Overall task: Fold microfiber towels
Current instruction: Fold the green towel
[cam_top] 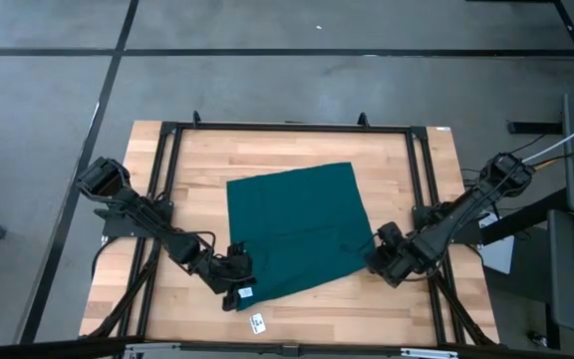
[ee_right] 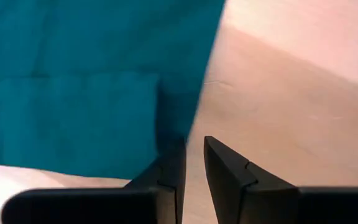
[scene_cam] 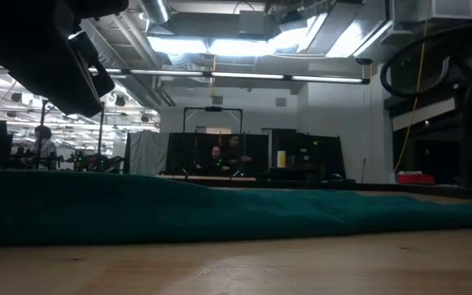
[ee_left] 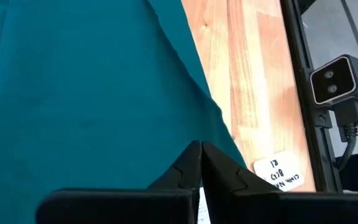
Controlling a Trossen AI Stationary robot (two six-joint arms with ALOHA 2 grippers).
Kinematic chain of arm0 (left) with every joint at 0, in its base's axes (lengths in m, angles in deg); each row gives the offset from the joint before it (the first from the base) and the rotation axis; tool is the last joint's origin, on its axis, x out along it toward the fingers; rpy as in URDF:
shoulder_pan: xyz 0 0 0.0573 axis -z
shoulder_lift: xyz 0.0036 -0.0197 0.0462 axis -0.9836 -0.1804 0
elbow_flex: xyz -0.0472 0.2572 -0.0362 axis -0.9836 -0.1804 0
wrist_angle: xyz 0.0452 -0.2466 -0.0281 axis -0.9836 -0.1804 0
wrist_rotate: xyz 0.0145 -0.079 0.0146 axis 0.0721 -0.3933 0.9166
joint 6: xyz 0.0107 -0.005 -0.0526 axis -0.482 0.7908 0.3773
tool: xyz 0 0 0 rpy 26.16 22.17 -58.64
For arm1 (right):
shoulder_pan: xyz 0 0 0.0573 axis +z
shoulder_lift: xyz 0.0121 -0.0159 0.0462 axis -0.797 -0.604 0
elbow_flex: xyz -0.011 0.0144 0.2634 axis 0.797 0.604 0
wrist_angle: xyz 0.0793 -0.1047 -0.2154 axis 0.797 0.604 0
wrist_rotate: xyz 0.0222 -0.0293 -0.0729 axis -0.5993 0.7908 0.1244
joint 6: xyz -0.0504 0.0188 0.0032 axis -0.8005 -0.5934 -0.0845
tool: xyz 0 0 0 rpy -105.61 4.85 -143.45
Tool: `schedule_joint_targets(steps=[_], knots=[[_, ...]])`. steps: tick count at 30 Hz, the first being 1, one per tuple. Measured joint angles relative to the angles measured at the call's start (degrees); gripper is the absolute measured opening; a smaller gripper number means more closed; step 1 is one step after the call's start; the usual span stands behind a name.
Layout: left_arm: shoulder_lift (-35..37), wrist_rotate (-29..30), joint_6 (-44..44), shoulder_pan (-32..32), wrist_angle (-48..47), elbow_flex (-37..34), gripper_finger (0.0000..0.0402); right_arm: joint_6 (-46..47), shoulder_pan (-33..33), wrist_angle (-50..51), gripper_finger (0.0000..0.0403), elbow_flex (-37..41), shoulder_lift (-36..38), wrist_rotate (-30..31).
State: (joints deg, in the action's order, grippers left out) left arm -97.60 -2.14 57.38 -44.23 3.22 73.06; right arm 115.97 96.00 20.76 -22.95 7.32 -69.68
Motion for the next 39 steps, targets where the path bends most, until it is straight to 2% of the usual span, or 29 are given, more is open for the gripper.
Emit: schedule_joint_targets(steps=[9, 14, 17, 21, 24, 27, 29, 33, 39], knots=[[0.0, -0.9, -1.2, -0.7, 0.0, 0.0, 0.0006, -3.6, 0.3, -10.6, 0.0076, 0.3, -0.9, -0.1], [0.2, -1.8, -1.9, -1.5, -0.1, 0.0, 0.0004, -4.3, 3.0, -18.8, 0.0067, 0.3, -5.1, -4.6], [1.2, -1.7, -2.3, -1.5, -0.4, 0.0, 0.0002, -1.3, 5.6, -22.2, 0.0063, -0.4, -7.6, -4.8], [3.1, 0.4, -2.2, -1.5, -6.2, 0.0, 0.0005, 0.2, 8.7, -22.2, 0.0063, -4.3, -10.7, -4.1], [4.0, 2.7, -2.5, -1.5, -12.4, -0.1, 0.0005, -2.8, 10.5, -22.5, 0.0064, -8.9, -14.7, -3.7], [4.0, 4.2, -1.7, -1.7, -11.8, -1.5, 0.0002, -9.5, 12.0, -22.5, 0.0065, -14.3, -20.7, -3.3], [4.0, 2.8, -1.2, -2.6, -9.0, -3.3, 0.0002, -12.2, 12.9, -23.1, 0.0062, -17.8, -24.2, -2.9], [4.0, -0.2, 0.3, -6.1, -4.6, -6.7, 0.0003, -10.5, 15.2, -24.2, 0.0053, -22.9, -29.7, 2.3], [0.8, -11.0, -1.4, -15.6, 6.4, -11.5, 0.0003, -2.7, 17.2, -22.1, 0.0045, -24.6, -31.5, 12.9]])
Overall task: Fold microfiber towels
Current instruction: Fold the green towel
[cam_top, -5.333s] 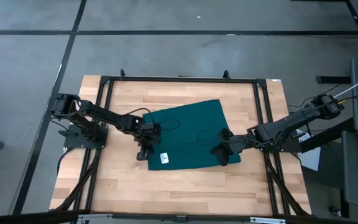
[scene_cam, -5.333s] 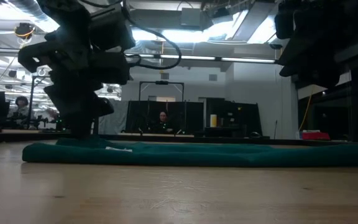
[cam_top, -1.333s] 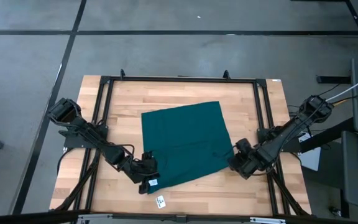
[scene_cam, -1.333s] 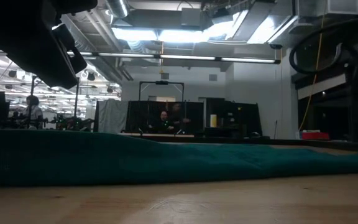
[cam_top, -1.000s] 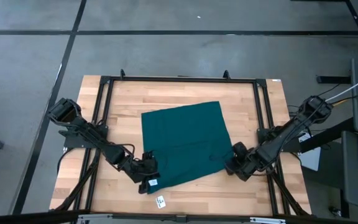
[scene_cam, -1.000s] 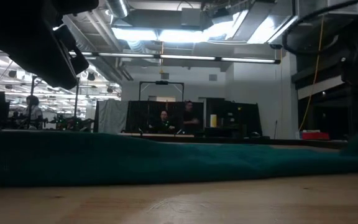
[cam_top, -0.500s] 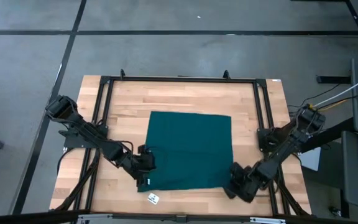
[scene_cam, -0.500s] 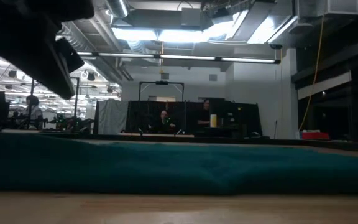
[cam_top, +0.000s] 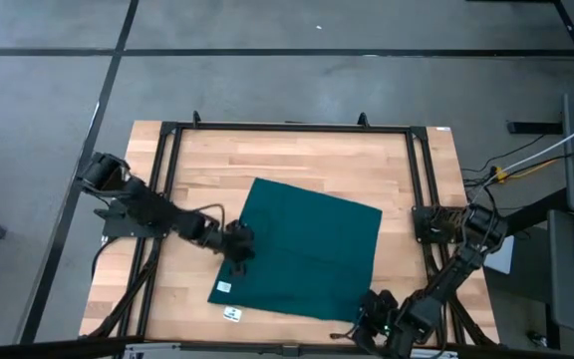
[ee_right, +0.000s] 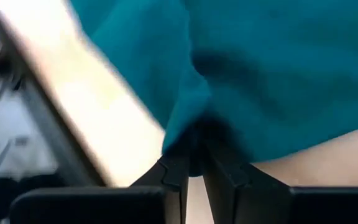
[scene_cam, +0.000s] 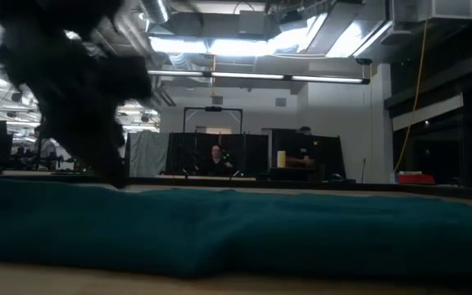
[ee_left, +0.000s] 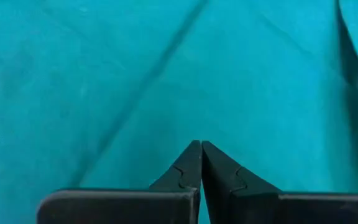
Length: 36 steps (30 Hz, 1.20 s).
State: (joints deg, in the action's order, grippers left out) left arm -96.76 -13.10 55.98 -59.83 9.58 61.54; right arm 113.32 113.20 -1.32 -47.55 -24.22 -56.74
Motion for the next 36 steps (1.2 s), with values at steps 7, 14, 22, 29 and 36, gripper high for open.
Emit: schedule_joint_targets(steps=[7, 14, 22, 29, 36], knots=[[-8.9, -11.4, 4.6, -11.0, 21.0, -4.1, 0.0002, 1.2, 0.2, -2.0, 0.0043, 0.1, -0.1, 0.5], [-13.2, -8.2, 9.7, -18.6, 27.0, -1.9, 0.0002, 2.1, 1.9, -8.9, 0.0043, 0.1, -0.2, -0.8], [-11.5, -2.6, 11.6, -28.7, 24.4, -1.7, 0.0002, 0.0, 3.6, -11.8, 0.0043, -1.2, -0.2, -1.0], [0.9, -2.0, -9.9, -26.8, 27.9, -1.8, 0.0002, 6.9, 3.0, -3.5, 0.0042, -2.5, 0.0, 17.6], [10.6, -11.5, -16.0, -23.2, 11.3, -1.9, 0.0002, 5.2, -4.8, 1.7, 0.0042, -2.5, 0.4, 20.9]])
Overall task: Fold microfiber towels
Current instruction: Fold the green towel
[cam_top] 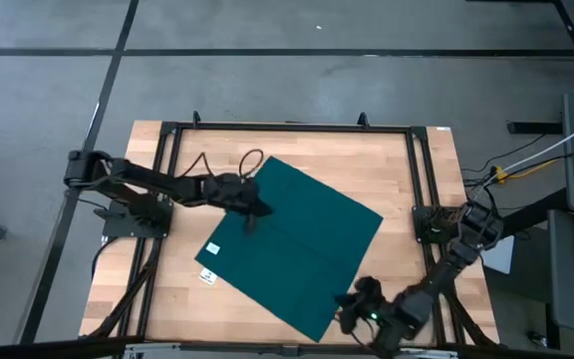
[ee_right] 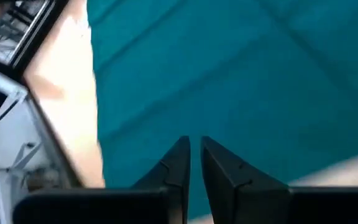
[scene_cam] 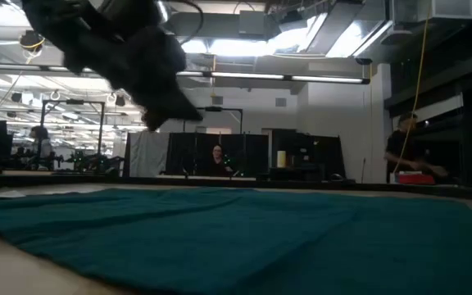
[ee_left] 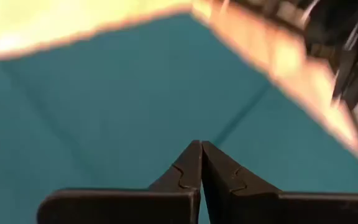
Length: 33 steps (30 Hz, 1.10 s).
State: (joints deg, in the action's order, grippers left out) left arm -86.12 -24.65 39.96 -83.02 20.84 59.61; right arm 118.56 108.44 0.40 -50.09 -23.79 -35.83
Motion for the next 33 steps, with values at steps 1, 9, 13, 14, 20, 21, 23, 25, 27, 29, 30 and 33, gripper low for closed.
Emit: schedule_joint_targets(steps=[1, 9, 13, 14, 20, 21, 23, 25, 27, 29, 30, 33], knots=[[0.9, 1.1, -0.5, 1.1, -2.8, -0.1, 0.0002, -1.3, -1.2, -0.3, 0.0042, 0.0, 0.0, 0.0], [9.7, 12.9, -1.9, 7.0, -18.1, 1.7, 0.0002, -16.1, -6.3, -15.9, 0.0042, 0.0, -0.3, -3.5], [14.0, 18.6, -3.5, 6.8, -23.9, 3.1, 0.0002, -19.1, -5.7, -21.1, 0.0042, 0.0, -3.2, -11.4], [15.1, 19.6, -4.0, 6.6, -25.2, 3.8, 0.0003, -18.1, -5.2, -20.7, 0.0042, 0.0, -3.9, -12.3], [19.7, 22.6, -6.3, 6.3, -33.5, 6.4, 0.0002, -15.2, -5.4, -21.4, 0.0042, -0.1, -7.7, -15.5], [20.4, 23.0, -6.3, 6.3, -34.3, 6.9, 0.0003, -15.3, -5.7, -21.4, 0.0042, -0.2, -8.0, -15.5], [21.5, 23.7, -6.3, 6.3, -36.8, 7.4, 0.0003, -16.3, -6.8, -21.4, 0.0042, -0.2, -8.4, -15.6], [22.2, 23.8, -6.3, 6.2, -39.2, 7.8, 0.0002, -17.3, -7.8, -20.6, 0.0042, -0.2, -8.5, -16.8], [23.2, 23.8, -6.3, 6.3, -41.0, 8.7, 0.0002, -17.3, -8.2, -20.3, 0.0042, 0.3, -8.8, -17.8], [23.9, 23.8, -6.3, 6.3, -43.3, 9.3, 0.0003, -15.3, -7.8, -19.6, 0.0042, 1.3, -8.5, -18.3], [24.0, 23.8, -6.3, 6.3, -44.3, 9.5, 0.0003, -14.0, -7.4, -19.2, 0.0042, 1.9, -8.4, -18.2], [24.6, 23.6, -6.3, 6.3, -46.5, 9.7, 0.0002, -9.9, -6.6, -17.6, 0.0042, 2.5, -7.6, -18.0]])
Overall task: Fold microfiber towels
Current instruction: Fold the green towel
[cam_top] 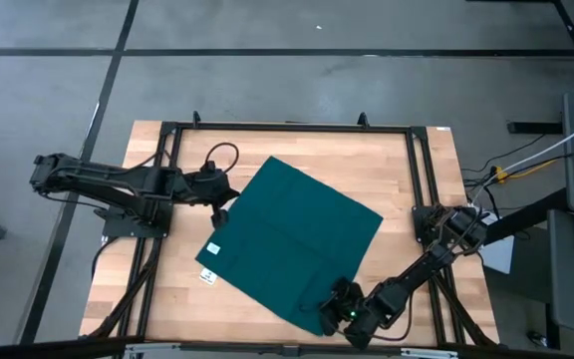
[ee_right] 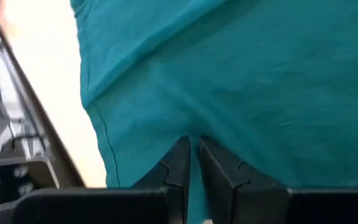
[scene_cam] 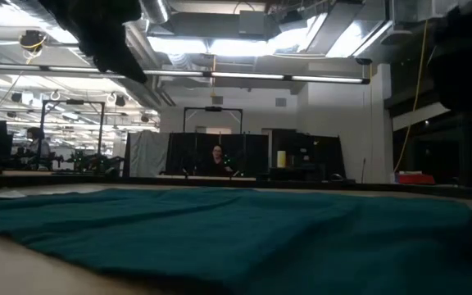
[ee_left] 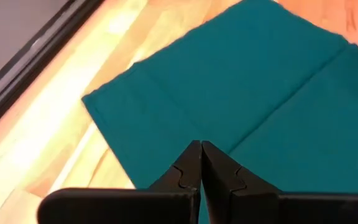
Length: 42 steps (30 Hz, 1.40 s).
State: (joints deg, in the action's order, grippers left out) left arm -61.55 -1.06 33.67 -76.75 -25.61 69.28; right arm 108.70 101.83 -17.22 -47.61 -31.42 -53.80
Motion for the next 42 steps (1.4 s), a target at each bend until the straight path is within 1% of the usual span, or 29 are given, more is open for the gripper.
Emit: schedule_joint_targets(steps=[2, 3, 4, 5, 6, 7, 8, 9, 10, 11, 13, 14, 15, 17, 18, 20, 22, 24, 26, 29, 33, 34, 35, 37, 40, 42], knots=[[0.0, -0.3, 0.4, 0.0, -1.9, 0.0, 0.0002, 2.8, 0.4, 1.9, 0.0042, 0.3, 0.8, 0.0], [-0.1, -0.4, 0.7, 0.1, -2.7, 0.0, 0.0003, 3.5, 0.6, 5.8, 0.0042, 0.3, 1.6, 0.2], [-0.1, -0.6, 0.8, 0.2, -2.9, 0.0, 0.0003, 4.7, 0.9, 13.6, 0.0042, 0.3, 2.6, 0.8], [-0.2, -1.0, 0.9, 0.2, -2.9, 0.0, 0.0003, 6.1, 1.5, 26.6, 0.0042, 0.2, 3.9, 1.2], [-0.2, -1.4, 0.9, 0.2, -3.0, 0.0, 0.0002, 8.1, 2.3, 36.6, 0.0042, 1.2, 4.7, 1.4], [-0.2, -1.7, 0.9, 0.2, -3.2, 0.0, 0.0002, 11.0, 3.2, 40.9, 0.0042, 1.9, 5.2, 1.5], [-0.2, -1.8, 0.9, 0.2, -3.1, 0.0, 0.0002, 14.3, 4.3, 42.9, 0.0042, 2.3, 6.2, 0.0], [-0.2, -1.8, 0.9, 0.2, -3.2, 0.0, 0.0002, 15.8, 5.3, 44.4, 0.0041, 3.2, 8.1, -3.2], [-0.2, -1.8, 0.9, 0.2, -3.1, -0.1, 0.0003, 16.4, 6.3, 45.4, 0.0041, 4.4, 10.1, -6.0], [-0.2, -1.8, 0.9, 0.2, -2.8, -0.3, 0.0003, 16.8, 7.5, 45.8, 0.0041, 5.3, 11.6, -7.3], [-0.2, -1.7, 0.9, 0.2, -3.1, -0.5, 0.0002, 18.4, 10.2, 43.9, 0.0041, 5.8, 13.7, -7.0], [-0.2, -1.7, 0.9, 0.2, -2.9, -0.5, 0.0002, 19.3, 11.2, 42.9, 0.0041, 5.8, 14.4, -5.3], [-0.2, -1.7, 1.0, 0.2, -2.5, -0.5, 0.0002, 19.1, 11.9, 40.1, 0.0041, 5.9, 14.8, -2.4], [-0.2, -1.7, 1.2, 0.2, -2.4, -0.5, 0.0002, 15.5, 13.6, 29.3, 0.0041, 5.2, 14.8, 5.4], [-0.2, -1.6, 1.5, 0.2, -2.4, -0.5, 0.0003, 12.5, 14.2, 24.6, 0.0041, 4.6, 14.9, 7.8], [-0.2, -1.6, 1.5, 0.2, -2.3, -0.5, 0.0003, 6.9, 14.6, 16.6, 0.0041, 3.0, 14.4, 10.2], [-0.6, -2.2, 0.2, 0.2, -1.2, -0.5, 0.0002, 3.3, 14.6, 14.1, 0.0041, 1.7, 14.2, 12.3], [-2.4, -4.5, -1.5, 0.2, 1.1, -0.5, 0.0002, 2.0, 14.4, 12.7, 0.004, 0.2, 14.3, 16.6], [-6.0, -9.0, -3.1, -0.8, 4.4, -0.5, 0.0003, 2.1, 14.4, 12.6, 0.004, -0.9, 14.4, 22.6], [-14.0, -15.4, -3.8, -3.3, 7.7, -0.6, 0.0002, 2.6, 14.3, 11.2, 0.004, -2.4, 14.4, 33.3], [-24.6, -20.1, -4.9, -5.6, 17.6, -0.3, 0.0002, 2.0, 14.1, 10.9, 0.004, -5.3, 14.4, 46.6], [-26.6, -20.2, -5.5, -6.4, 19.3, 0.3, 0.0002, 1.1, 14.1, 10.9, 0.004, -6.4, 14.4, 49.1], [-28.5, -20.1, -6.2, -7.3, 20.4, 1.1, 0.0002, -0.3, 14.2, 10.9, 0.004, -7.6, 14.4, 50.7], [-31.8, -19.9, -7.8, -9.6, 22.2, 3.6, 0.0001, -3.6, 14.1, 10.9, 0.004, -10.1, 14.4, 52.1], [-37.1, -22.1, -10.3, -13.6, 21.9, 6.7, 0.0002, -9.0, 13.2, 10.8, 0.004, -13.3, 14.5, 52.7], [-40.8, -23.6, -10.8, -16.0, 21.9, 8.7, 0.0001, -11.0, 12.8, 11.0, 0.004, -14.6, 14.5, 53.1]])
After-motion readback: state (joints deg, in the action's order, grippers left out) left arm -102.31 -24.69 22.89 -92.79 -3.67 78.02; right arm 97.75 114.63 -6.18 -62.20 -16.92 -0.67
